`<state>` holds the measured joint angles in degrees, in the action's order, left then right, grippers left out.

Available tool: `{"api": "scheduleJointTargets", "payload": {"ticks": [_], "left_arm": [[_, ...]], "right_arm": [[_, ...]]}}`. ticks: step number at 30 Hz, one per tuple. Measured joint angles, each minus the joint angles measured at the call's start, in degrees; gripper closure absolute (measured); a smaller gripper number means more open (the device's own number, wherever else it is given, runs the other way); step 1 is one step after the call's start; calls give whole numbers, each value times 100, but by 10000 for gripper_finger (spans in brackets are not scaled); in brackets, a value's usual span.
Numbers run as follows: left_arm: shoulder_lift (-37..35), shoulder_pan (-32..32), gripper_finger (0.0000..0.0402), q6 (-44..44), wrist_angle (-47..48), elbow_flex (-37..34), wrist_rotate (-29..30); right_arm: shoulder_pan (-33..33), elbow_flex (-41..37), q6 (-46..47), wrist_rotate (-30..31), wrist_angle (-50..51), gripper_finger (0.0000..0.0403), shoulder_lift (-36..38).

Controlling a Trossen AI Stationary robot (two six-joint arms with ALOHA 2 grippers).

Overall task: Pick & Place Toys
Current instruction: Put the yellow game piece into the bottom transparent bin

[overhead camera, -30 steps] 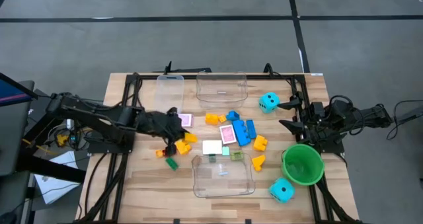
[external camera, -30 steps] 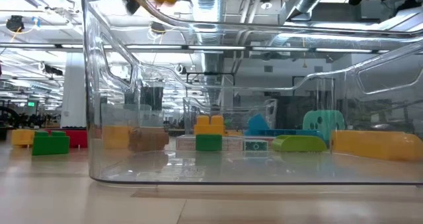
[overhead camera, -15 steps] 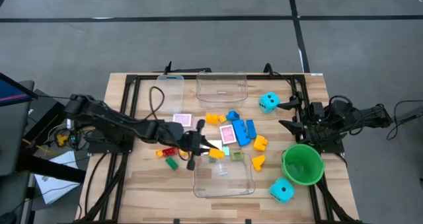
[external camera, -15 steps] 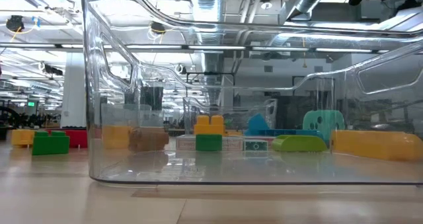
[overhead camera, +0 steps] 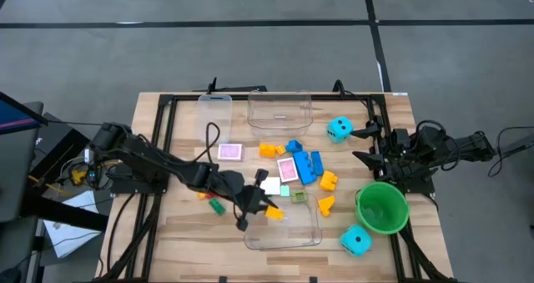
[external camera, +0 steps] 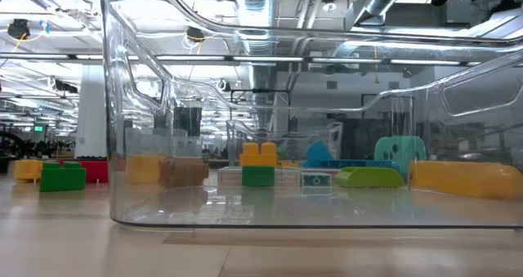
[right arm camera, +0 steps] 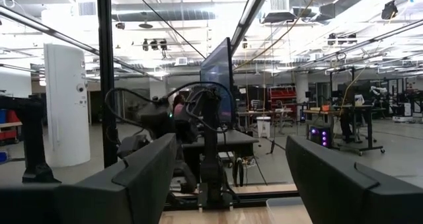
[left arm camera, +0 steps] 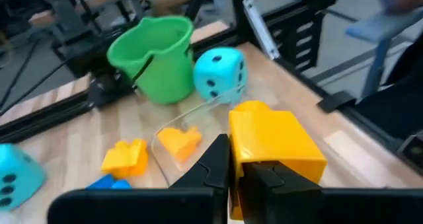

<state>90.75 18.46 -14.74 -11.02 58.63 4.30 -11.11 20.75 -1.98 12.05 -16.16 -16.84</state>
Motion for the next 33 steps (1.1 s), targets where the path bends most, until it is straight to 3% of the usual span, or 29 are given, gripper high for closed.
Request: {"api": "scheduleJointTargets", "payload": {"ticks": [12,26,30,33], "left_arm": [[135,0,378,314,795,-2,-7],[132,-52,197,501,901,-2,81],[132,-50,170,93,227,-11,629],[126,-50,160,-190,-566,-11,683]], "right_arm": [[4,0,0,0,-9,125,-1],[2,0,0,0,-7,125,0],[2,0,4,-2,-3,125,0],[-1,0,47,-91,52,125,-2]]}}
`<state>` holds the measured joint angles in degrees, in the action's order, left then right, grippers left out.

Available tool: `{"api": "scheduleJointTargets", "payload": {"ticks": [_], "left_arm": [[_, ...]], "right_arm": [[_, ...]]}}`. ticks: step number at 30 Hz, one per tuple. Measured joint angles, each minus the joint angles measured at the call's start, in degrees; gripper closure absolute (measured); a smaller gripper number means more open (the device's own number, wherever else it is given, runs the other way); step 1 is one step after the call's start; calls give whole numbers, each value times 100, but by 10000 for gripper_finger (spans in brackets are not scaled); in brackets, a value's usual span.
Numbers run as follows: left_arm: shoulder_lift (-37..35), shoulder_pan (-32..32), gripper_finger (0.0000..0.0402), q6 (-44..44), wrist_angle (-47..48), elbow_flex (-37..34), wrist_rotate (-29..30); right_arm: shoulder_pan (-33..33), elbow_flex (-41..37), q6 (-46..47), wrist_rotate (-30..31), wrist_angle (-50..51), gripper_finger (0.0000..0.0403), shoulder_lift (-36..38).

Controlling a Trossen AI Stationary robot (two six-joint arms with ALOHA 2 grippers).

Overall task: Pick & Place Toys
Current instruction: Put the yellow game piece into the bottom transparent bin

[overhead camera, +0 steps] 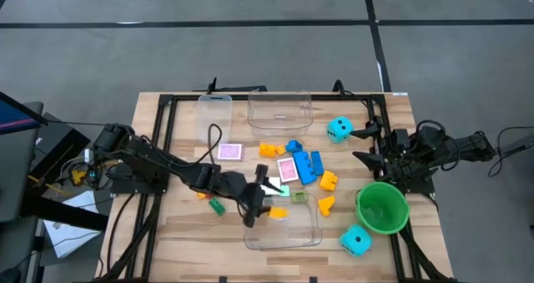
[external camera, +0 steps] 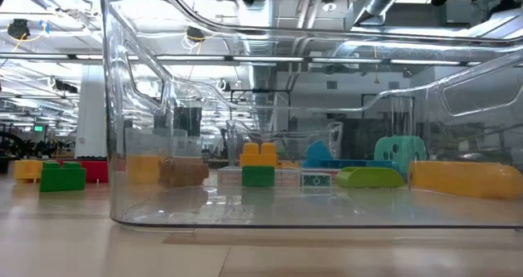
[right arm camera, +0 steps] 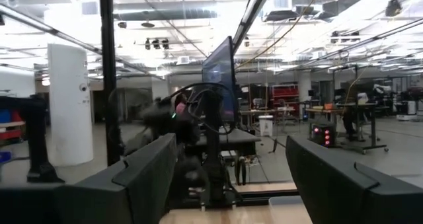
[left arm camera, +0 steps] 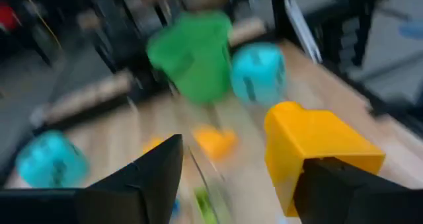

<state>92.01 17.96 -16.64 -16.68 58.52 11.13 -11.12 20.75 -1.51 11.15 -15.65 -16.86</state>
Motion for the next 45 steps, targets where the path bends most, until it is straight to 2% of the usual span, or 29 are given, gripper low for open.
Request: {"api": "scheduleJointTargets", "payload": {"ticks": [3,8,12,18,23,28,34,45], "left_arm": [[-2,-2,156,-192,-595,0,5],[-2,0,158,-257,-839,0,317],[-2,0,162,-261,-1124,0,819],[-2,-4,175,35,-1650,0,895],[-2,-20,189,232,-1696,0,892],[-2,-120,206,497,-1734,0,884],[-2,-136,223,517,-1738,-8,882],[-2,-133,238,535,-1793,-11,862]], "right_arm": [[1,0,-33,-496,18,125,-88],[-47,2,-348,-1919,-213,125,-605],[-204,86,-770,-2122,-353,125,-1205],[-465,662,-1170,-1615,-362,125,-2588],[-694,1216,-1441,-1076,-384,125,-3741],[-850,1777,-1602,-894,-414,125,-4583],[-1007,2072,-1655,-203,-301,125,-4939],[-1039,2076,-1673,89,-478,140,-4988]]}}
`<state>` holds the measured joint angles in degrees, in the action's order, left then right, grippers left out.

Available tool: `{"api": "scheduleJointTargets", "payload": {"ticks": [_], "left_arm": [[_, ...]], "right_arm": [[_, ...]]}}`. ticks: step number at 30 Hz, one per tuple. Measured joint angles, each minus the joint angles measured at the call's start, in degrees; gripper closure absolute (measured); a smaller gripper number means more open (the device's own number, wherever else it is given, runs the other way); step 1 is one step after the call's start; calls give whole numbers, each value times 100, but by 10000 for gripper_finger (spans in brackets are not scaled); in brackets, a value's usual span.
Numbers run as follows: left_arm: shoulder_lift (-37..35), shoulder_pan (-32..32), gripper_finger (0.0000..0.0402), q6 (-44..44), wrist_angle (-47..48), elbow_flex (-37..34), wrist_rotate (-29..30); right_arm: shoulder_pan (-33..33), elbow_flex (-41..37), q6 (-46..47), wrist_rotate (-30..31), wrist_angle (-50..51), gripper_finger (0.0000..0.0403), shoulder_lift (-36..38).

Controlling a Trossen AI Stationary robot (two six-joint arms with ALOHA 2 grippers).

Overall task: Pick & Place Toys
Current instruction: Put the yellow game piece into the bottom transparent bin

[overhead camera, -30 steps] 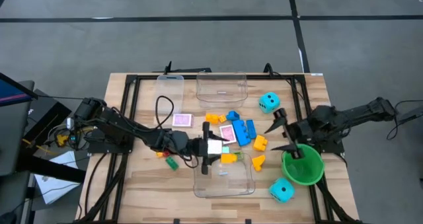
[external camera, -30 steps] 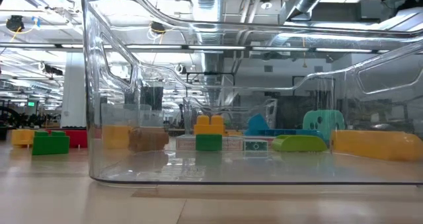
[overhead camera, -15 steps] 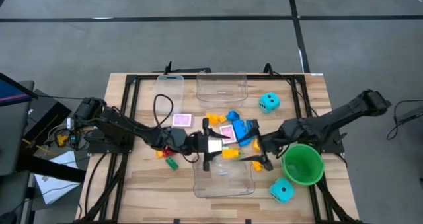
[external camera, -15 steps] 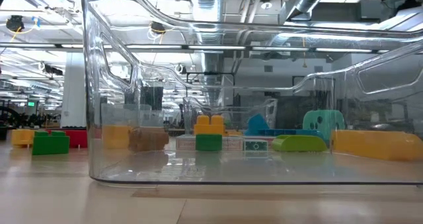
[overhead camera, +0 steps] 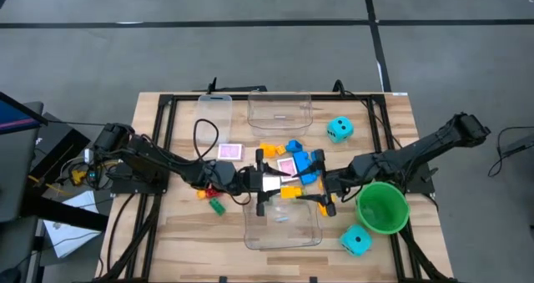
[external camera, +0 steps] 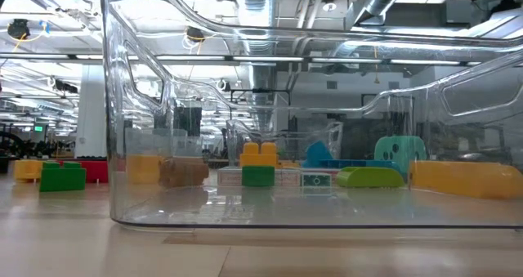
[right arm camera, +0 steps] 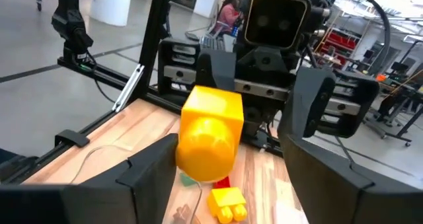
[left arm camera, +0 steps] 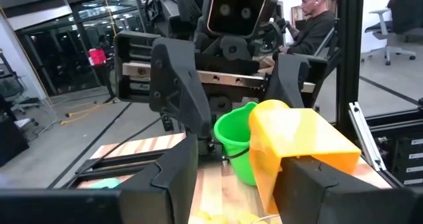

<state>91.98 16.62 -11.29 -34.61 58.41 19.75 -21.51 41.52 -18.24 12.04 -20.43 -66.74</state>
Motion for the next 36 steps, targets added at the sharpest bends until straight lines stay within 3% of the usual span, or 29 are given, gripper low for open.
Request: {"api": "scheduleJointTargets", "payload": {"ticks": [6,13,22,26,36], "left_arm": [[0,2,235,0,4,0,4],[0,1,235,0,11,0,35],[0,-20,235,-28,277,0,30],[-125,-16,235,-39,648,0,234],[-1258,275,235,3,2344,-229,281]], "right_arm": [[-27,0,-24,6,-35,185,0],[-27,0,-25,-16,1,300,0],[-30,-2,-12,22,152,302,0],[-79,-2,19,511,301,302,47],[-474,-2,249,1208,889,302,548]]}}
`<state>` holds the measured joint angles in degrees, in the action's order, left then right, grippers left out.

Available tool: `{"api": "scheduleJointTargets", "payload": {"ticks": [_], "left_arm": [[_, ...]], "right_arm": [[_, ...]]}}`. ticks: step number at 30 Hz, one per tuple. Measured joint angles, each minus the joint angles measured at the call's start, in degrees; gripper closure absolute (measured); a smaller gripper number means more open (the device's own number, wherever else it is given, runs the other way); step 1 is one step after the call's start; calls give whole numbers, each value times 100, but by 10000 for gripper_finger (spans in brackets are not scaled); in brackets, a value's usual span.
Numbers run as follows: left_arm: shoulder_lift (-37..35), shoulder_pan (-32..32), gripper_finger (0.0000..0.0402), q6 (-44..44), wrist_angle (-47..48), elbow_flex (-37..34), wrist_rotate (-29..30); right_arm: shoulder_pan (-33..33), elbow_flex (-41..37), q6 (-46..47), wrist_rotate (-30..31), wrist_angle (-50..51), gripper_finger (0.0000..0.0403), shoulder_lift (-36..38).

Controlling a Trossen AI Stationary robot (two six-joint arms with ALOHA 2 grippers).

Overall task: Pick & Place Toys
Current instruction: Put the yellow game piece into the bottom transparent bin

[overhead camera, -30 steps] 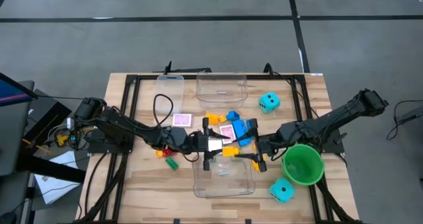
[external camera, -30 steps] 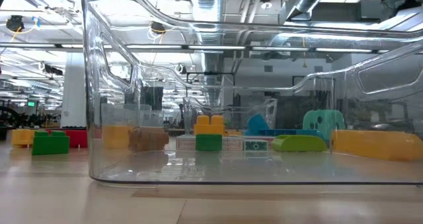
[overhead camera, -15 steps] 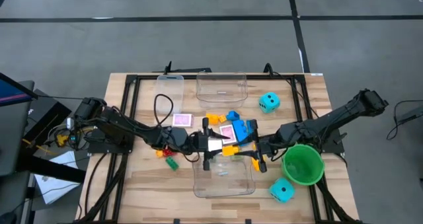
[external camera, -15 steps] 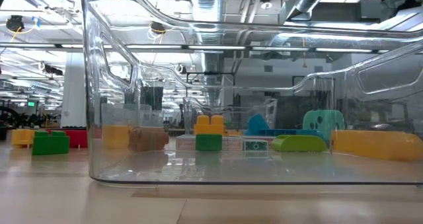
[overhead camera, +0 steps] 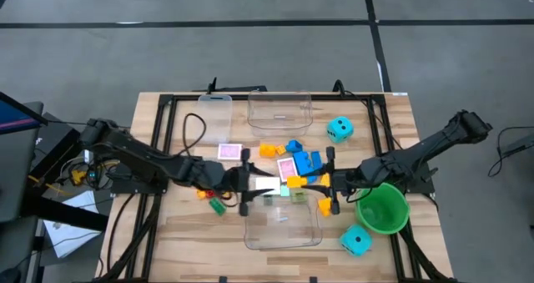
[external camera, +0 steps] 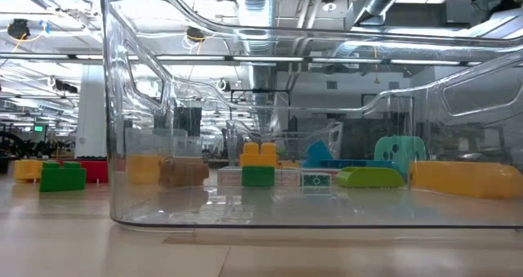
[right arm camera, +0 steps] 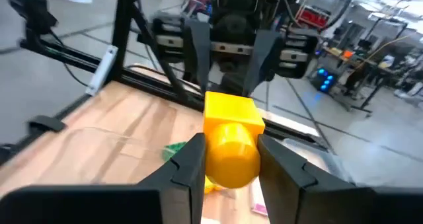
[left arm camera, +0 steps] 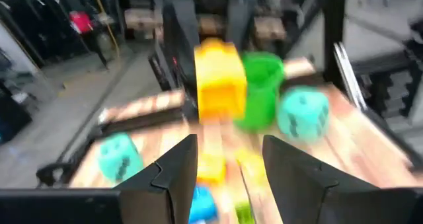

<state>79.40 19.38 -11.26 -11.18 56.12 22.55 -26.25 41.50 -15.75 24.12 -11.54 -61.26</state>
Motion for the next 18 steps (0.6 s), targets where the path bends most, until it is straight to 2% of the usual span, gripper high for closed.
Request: {"api": "scheduleJointTargets", "payload": {"ticks": [5,9,14,18], "left_arm": [[-623,125,235,125,243,-464,2],[-1056,133,235,128,146,-840,4],[-1372,121,239,129,-128,-1115,8],[-1428,116,242,126,-314,-1196,10]], "right_arm": [[-30,46,869,-63,911,302,307],[-21,362,1569,-459,1876,302,271],[-37,688,1759,-1299,2479,302,-387],[2,1203,1750,-1397,3032,302,-1185]]}}
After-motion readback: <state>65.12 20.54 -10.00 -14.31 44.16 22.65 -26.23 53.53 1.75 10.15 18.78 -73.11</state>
